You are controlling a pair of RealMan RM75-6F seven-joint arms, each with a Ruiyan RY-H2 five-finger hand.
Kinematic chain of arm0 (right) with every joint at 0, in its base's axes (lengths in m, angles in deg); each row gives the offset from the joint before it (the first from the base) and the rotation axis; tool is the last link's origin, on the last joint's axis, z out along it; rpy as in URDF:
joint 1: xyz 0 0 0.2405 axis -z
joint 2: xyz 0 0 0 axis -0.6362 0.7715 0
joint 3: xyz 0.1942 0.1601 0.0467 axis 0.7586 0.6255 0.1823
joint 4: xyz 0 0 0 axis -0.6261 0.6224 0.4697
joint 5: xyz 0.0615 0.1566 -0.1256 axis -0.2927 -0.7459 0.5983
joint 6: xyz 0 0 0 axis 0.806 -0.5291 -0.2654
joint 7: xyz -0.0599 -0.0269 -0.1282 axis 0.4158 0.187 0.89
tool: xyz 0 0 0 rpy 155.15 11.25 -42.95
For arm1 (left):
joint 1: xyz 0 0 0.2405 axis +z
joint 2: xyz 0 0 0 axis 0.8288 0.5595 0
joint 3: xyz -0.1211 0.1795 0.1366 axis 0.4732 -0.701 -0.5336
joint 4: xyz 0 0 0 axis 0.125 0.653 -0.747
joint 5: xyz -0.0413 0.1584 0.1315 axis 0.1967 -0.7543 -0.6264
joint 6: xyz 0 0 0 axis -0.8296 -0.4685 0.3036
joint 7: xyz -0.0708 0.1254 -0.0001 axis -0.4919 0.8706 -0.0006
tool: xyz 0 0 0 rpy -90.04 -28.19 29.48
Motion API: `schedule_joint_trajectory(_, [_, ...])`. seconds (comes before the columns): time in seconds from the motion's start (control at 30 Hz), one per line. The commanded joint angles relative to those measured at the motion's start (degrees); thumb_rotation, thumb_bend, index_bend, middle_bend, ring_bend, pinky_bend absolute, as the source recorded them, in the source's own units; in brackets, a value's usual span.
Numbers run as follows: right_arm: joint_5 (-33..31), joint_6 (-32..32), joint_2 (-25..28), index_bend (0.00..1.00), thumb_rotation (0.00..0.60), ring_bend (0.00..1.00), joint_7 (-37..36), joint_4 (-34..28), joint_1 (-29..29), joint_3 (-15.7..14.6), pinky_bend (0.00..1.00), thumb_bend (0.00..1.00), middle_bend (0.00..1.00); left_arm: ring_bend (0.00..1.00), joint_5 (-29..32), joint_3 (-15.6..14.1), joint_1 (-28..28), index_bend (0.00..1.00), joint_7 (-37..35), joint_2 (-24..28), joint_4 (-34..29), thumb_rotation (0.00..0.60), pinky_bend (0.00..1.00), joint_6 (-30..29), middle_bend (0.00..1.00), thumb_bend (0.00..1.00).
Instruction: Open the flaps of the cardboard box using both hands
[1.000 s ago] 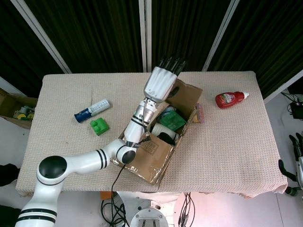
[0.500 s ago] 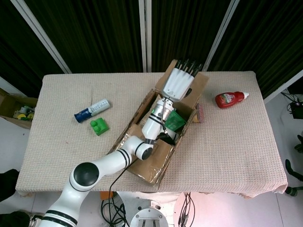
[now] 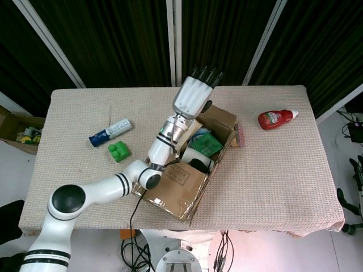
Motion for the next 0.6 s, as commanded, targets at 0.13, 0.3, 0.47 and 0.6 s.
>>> schedule_joint_trajectory(0.13, [6.9, -3.0, 0.7, 0.0, 0.6, 0.0, 4.6, -3.6, -2.5, -0.2, 0.0, 0.39, 0.0, 0.09, 12.3, -8.3, 23.3, 0.06, 12.7, 32.4, -43.7, 0.353, 0.19, -6.4, 0.1, 0.14])
schedule_joint_trajectory(0.3, [13.2, -2.4, 3.8, 0.0, 0.6, 0.0, 9.4, -8.9, -5.8, -0.6, 0.0, 0.42, 0.0, 0.09, 4.2, -15.1, 34.5, 0.06, 4.0, 41.8, -50.8, 0.338, 0.19, -11.4, 0.1, 0.14])
schedule_joint_trajectory(0.47, [16.2, 2.3, 8.6, 0.0, 0.6, 0.0, 15.3, -16.6, -10.1, 0.2, 0.0, 0.4, 0.0, 0.09, -4.4, -21.8, 45.5, 0.06, -9.1, 45.6, -51.2, 0.324, 0.18, -17.3, 0.1, 0.15])
schedule_joint_trajectory(0.6, [14.9, 9.3, 12.3, 0.0, 0.6, 0.0, 18.7, -22.8, -14.7, 1.8, 0.0, 0.56, 0.0, 0.09, -9.8, -26.0, 52.3, 0.06, -17.4, 45.5, -47.3, 0.306, 0.18, -21.3, 0.11, 0.15])
